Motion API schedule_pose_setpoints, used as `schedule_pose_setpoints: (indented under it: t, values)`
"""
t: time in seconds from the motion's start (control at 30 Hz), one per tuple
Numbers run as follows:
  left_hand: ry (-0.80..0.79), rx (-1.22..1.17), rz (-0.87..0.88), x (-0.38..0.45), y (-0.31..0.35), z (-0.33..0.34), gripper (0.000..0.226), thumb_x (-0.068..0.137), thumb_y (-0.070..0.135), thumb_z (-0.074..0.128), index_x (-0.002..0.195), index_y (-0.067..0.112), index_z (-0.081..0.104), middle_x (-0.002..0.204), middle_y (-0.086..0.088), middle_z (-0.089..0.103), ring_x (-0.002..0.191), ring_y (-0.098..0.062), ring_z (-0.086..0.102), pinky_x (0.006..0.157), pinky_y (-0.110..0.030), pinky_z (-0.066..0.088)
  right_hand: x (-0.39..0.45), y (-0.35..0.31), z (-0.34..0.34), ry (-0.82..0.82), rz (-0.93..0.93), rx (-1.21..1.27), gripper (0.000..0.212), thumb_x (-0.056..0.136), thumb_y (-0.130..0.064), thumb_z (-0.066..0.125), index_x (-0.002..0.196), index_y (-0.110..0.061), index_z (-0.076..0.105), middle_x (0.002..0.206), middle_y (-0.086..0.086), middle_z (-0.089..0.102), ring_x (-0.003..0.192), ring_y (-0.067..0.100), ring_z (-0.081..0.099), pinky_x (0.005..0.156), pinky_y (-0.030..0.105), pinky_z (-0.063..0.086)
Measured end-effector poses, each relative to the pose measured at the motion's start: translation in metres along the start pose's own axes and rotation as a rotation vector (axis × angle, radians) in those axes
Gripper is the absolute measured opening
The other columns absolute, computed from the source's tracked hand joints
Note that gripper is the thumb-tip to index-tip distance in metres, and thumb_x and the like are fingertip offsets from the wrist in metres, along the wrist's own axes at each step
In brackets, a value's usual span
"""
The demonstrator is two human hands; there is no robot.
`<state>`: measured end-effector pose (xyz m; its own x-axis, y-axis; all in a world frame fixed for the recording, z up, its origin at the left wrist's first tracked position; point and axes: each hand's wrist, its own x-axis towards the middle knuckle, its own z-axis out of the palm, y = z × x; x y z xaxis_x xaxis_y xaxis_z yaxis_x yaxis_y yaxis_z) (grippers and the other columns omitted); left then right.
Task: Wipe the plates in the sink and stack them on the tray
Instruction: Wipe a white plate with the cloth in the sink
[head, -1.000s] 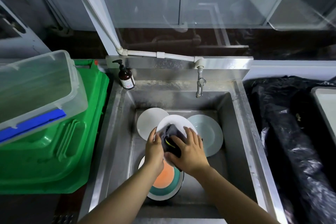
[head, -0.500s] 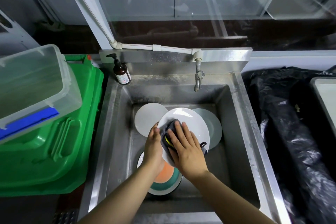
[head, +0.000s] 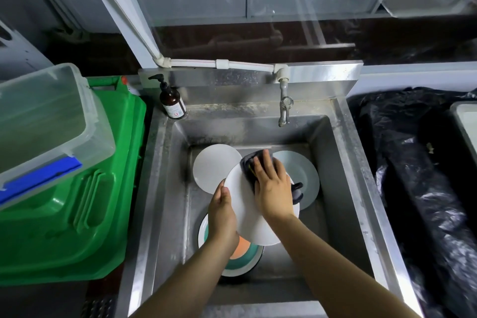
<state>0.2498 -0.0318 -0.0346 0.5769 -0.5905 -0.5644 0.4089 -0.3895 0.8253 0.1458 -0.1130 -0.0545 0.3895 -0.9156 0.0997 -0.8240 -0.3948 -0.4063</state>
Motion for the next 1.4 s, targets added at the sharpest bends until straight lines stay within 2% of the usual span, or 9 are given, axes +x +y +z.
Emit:
schedule_pose_setpoints:
  t: [0.07, 0.13, 0.4, 0.57, 0.7, 0.8, 0.93, 1.13, 1.4]
  values:
    - [-0.017, -0.032, -0.018, 0.001, 0.006, 0.004, 0.028, 0.111, 0.027, 0.039, 0.120, 0.036, 0.064, 0.122, 0.015, 0.067, 0.101, 0.000, 0.061, 0.098, -0.028, 0.044, -0.015, -0.010, 0.002, 0.027, -0.123, 0.060, 0.048, 0.091, -0.022, 0.059, 0.139, -0.018, 0.058, 0.156, 0.005, 0.040, 0.124, 0.037, 0.050, 0.092, 0.049, 0.049]
    - [-0.023, -0.039, -0.009, 0.008, 0.007, 0.005, 0.032, 0.110, 0.024, 0.040, 0.110, 0.034, 0.070, 0.126, 0.004, 0.071, 0.109, -0.008, 0.067, 0.102, -0.033, 0.049, -0.032, -0.022, 0.001, 0.070, -0.192, 0.115, 0.046, 0.094, -0.030, 0.050, 0.136, -0.016, 0.061, 0.151, 0.008, 0.047, 0.119, 0.037, 0.054, 0.092, 0.046, 0.050]
    - [-0.016, -0.037, -0.061, 0.011, 0.010, 0.001, 0.031, 0.109, 0.033, 0.043, 0.135, 0.033, 0.061, 0.130, 0.012, 0.064, 0.120, -0.015, 0.060, 0.107, -0.037, 0.046, -0.022, 0.016, 0.011, 0.048, -0.156, 0.029, 0.045, 0.092, -0.024, 0.061, 0.136, -0.017, 0.061, 0.154, 0.008, 0.044, 0.121, 0.036, 0.048, 0.091, 0.047, 0.050]
    - [-0.021, 0.001, -0.063, 0.010, 0.005, 0.004, 0.026, 0.105, 0.041, 0.046, 0.120, 0.042, 0.068, 0.129, 0.013, 0.069, 0.121, -0.017, 0.064, 0.106, -0.048, 0.050, -0.012, 0.034, 0.005, 0.049, 0.026, 0.039, 0.046, 0.090, -0.018, 0.066, 0.136, -0.015, 0.060, 0.156, 0.010, 0.040, 0.122, 0.040, 0.046, 0.093, 0.053, 0.048]
    - [-0.053, -0.036, -0.066, 0.013, 0.007, 0.016, 0.032, 0.094, 0.054, 0.052, 0.116, 0.041, 0.071, 0.127, 0.005, 0.071, 0.120, -0.022, 0.065, 0.110, -0.050, 0.047, -0.036, 0.001, 0.004, 0.102, -0.113, 0.119, 0.043, 0.093, -0.024, 0.061, 0.135, -0.015, 0.062, 0.154, 0.011, 0.043, 0.119, 0.037, 0.051, 0.101, 0.046, 0.044]
    - [-0.051, -0.059, -0.071, 0.013, 0.009, 0.017, 0.028, 0.105, 0.041, 0.046, 0.115, 0.033, 0.071, 0.118, 0.000, 0.075, 0.114, -0.023, 0.069, 0.106, -0.047, 0.050, -0.055, -0.015, -0.002, 0.080, -0.186, 0.125, 0.047, 0.096, -0.039, 0.058, 0.137, -0.017, 0.059, 0.155, 0.009, 0.041, 0.128, 0.036, 0.048, 0.099, 0.044, 0.045]
    - [-0.039, -0.082, -0.077, 0.017, 0.003, 0.011, 0.032, 0.103, 0.042, 0.046, 0.123, 0.034, 0.069, 0.124, -0.002, 0.073, 0.116, -0.028, 0.068, 0.106, -0.055, 0.050, -0.047, 0.015, -0.003, 0.053, -0.255, 0.017, 0.050, 0.093, -0.031, 0.066, 0.142, -0.024, 0.055, 0.157, 0.004, 0.038, 0.131, 0.035, 0.047, 0.088, 0.045, 0.049]
    - [-0.044, -0.119, -0.085, 0.017, 0.007, 0.006, 0.029, 0.109, 0.035, 0.046, 0.132, 0.034, 0.063, 0.130, 0.005, 0.069, 0.118, -0.023, 0.066, 0.104, -0.050, 0.052, -0.034, 0.050, -0.008, -0.012, 0.000, -0.033, 0.047, 0.096, -0.028, 0.061, 0.143, -0.023, 0.053, 0.160, 0.003, 0.033, 0.131, 0.036, 0.042, 0.095, 0.055, 0.047]
    - [-0.099, -0.123, -0.086, 0.020, 0.015, 0.017, 0.029, 0.109, 0.036, 0.042, 0.107, 0.038, 0.071, 0.118, 0.000, 0.073, 0.114, -0.028, 0.067, 0.103, -0.051, 0.052, -0.069, -0.003, -0.004, -0.002, -0.284, 0.059, 0.048, 0.095, -0.031, 0.066, 0.140, -0.018, 0.057, 0.155, 0.007, 0.042, 0.127, 0.036, 0.049, 0.100, 0.048, 0.048]
